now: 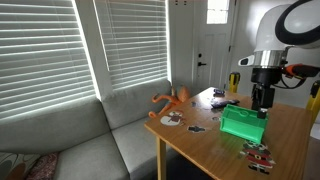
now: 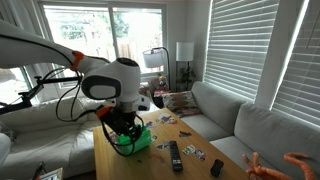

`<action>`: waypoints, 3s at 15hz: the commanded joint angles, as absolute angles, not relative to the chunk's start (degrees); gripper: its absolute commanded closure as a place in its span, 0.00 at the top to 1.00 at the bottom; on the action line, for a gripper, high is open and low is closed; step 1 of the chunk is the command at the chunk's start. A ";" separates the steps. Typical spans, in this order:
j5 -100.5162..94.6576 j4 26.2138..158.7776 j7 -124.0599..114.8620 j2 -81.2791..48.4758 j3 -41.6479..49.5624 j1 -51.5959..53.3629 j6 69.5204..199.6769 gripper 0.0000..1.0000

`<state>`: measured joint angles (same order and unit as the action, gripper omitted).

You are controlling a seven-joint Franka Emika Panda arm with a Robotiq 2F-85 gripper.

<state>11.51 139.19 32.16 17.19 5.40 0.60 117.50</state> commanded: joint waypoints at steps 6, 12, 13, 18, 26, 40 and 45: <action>10.10 139.25 28.73 17.18 3.95 1.87 120.11 1.00; 8.56 139.74 24.60 17.43 2.29 2.37 121.39 1.00; 8.31 139.83 24.07 17.43 2.04 2.42 121.49 1.00; 7.65 139.97 22.11 17.65 1.00 2.88 122.32 1.00; 6.93 140.32 20.78 17.77 -0.23 3.92 123.39 1.00; 3.19 140.56 17.30 17.25 -2.57 4.75 124.48 1.00; 0.22 141.39 15.61 17.12 -3.76 4.85 125.75 1.00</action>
<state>2.68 139.87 18.16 17.19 -3.15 4.17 123.70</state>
